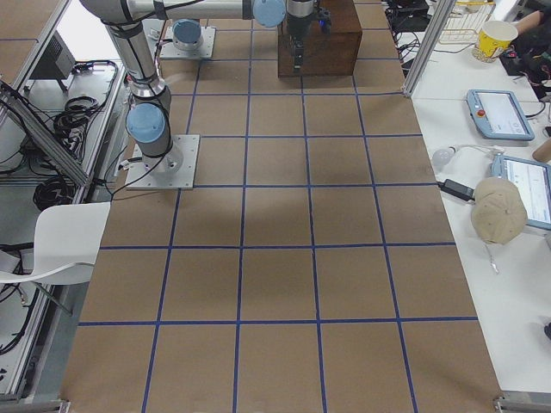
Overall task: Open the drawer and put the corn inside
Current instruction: 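Lower the corn into the open drawer and open the left gripper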
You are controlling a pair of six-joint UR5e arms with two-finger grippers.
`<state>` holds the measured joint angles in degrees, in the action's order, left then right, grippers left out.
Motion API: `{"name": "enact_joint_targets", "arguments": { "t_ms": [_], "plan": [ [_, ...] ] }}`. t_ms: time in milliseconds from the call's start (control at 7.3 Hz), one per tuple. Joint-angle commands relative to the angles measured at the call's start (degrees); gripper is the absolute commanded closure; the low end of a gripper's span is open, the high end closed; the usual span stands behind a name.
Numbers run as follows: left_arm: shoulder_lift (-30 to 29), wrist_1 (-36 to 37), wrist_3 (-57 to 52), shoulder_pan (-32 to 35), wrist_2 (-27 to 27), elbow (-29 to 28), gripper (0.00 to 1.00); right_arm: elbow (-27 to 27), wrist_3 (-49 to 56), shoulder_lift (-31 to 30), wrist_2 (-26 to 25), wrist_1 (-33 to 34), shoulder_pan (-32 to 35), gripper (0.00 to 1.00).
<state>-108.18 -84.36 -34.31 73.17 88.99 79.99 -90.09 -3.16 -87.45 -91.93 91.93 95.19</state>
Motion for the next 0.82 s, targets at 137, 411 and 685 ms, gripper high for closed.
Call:
{"name": "enact_joint_targets", "arguments": {
  "t_ms": [137,411,685],
  "plan": [
    [0.07,1.12,1.17,-0.83,-0.4,3.23,1.0,0.0,0.0,0.0,0.0,0.0,0.0,0.0],
    [0.16,1.04,3.63,-1.01,-0.4,3.41,1.0,0.0,0.0,0.0,0.0,0.0,0.0,0.0],
    [0.16,1.03,4.34,-1.01,-0.4,4.12,1.0,0.0,0.0,0.0,0.0,0.0,0.0,0.0]
  ]
}}
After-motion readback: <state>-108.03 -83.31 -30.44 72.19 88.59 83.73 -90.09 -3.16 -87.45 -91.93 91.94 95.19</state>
